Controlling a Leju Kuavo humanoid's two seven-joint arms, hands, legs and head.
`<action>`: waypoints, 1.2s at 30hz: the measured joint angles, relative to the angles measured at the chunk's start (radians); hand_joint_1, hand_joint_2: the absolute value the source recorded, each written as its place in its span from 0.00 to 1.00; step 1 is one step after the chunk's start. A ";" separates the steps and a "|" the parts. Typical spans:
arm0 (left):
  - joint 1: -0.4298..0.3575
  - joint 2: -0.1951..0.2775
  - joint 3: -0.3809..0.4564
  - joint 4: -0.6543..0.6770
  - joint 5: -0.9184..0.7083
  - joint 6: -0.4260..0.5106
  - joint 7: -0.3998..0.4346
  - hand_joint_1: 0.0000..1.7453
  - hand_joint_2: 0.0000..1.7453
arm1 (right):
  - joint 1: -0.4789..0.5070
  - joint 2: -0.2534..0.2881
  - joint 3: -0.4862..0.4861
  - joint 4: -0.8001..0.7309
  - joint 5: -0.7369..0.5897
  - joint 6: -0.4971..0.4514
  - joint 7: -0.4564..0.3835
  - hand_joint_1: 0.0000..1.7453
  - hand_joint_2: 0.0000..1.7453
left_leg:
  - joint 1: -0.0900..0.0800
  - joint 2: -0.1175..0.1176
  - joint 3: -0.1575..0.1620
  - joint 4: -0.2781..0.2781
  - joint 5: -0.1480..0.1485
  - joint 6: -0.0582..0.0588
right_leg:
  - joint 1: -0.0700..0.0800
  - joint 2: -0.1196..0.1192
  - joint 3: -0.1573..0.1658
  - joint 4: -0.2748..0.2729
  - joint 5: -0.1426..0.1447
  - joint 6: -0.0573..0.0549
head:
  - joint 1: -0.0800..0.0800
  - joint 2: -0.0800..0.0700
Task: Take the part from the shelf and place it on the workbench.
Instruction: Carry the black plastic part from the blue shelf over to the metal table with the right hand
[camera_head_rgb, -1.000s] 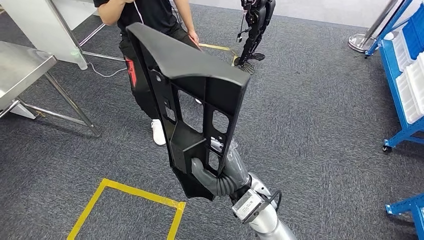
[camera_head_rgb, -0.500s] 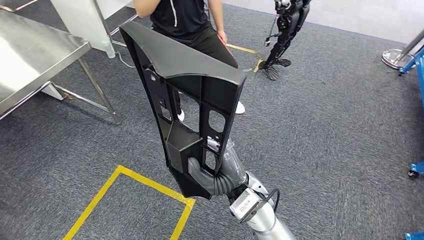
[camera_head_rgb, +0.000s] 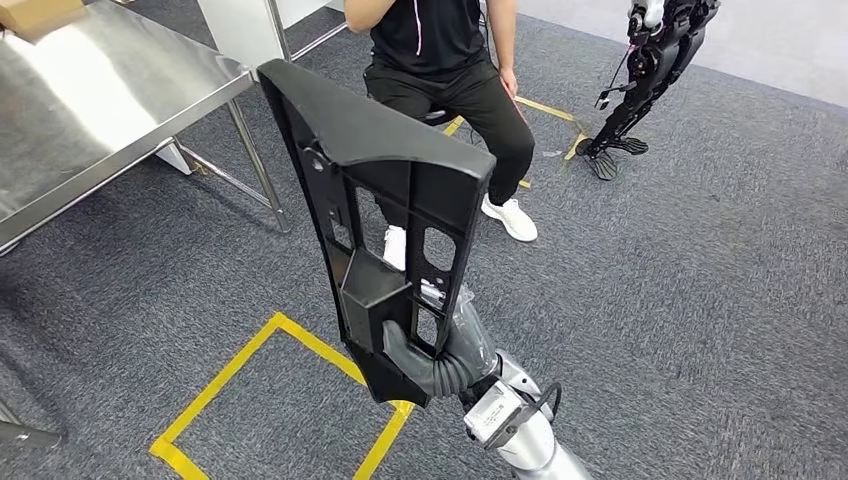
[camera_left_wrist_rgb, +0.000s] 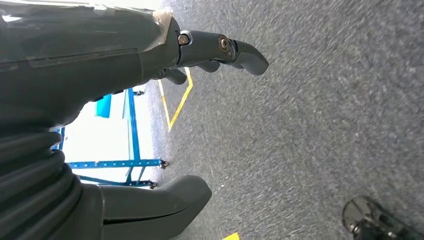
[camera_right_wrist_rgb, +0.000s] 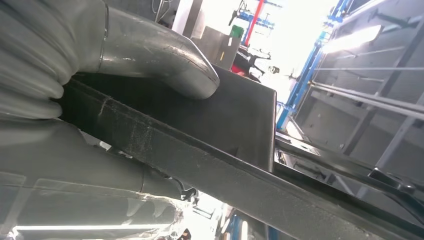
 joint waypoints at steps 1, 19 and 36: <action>0.000 0.000 0.000 0.000 0.000 0.000 0.000 0.00 1.00 | 0.003 0.002 0.000 -0.006 0.002 -0.001 0.002 1.00 1.00 | 0.001 0.014 -0.005 0.010 -0.008 -0.006 | -0.002 -0.007 0.002 -0.003 0.002 -0.007 | -0.001 0.000; -0.011 -0.006 0.006 -0.001 0.004 0.001 0.000 0.00 1.00 | 0.035 0.004 -0.015 -0.028 0.018 0.002 0.006 1.00 1.00 | 0.004 0.109 0.005 -0.001 -0.006 0.024 | 0.006 -0.060 -0.045 0.135 -0.092 0.001 | 0.001 0.000; -0.008 -0.005 0.025 -0.001 0.013 -0.002 0.000 0.00 1.00 | 0.034 0.020 -0.017 -0.030 0.021 0.010 0.008 1.00 1.00 | 0.005 0.092 -0.120 0.247 -0.126 -0.025 | 0.000 -0.049 0.003 0.002 -0.005 -0.031 | -0.006 0.000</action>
